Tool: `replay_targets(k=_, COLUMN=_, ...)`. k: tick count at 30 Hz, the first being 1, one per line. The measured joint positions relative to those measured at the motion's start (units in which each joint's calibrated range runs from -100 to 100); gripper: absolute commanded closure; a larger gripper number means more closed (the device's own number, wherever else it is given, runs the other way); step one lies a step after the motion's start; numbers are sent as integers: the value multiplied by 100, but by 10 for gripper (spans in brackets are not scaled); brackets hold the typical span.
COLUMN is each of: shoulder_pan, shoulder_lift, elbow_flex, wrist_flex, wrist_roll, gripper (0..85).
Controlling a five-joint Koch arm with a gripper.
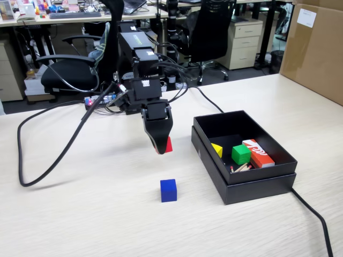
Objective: Put the red cube on top of the blue cube
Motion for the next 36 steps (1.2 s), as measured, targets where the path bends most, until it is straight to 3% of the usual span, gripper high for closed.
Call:
replay_targets(k=20, shoulder_pan=-112, shoulder_lift=2589, elbow_flex=1716, wrist_flex=0, wrist_roll=83, gripper=846)
replay_targets(k=36, shoulder_pan=-132, shoulder_lift=2809, elbow_flex=1853, wrist_flex=0, wrist_roll=83, gripper=846)
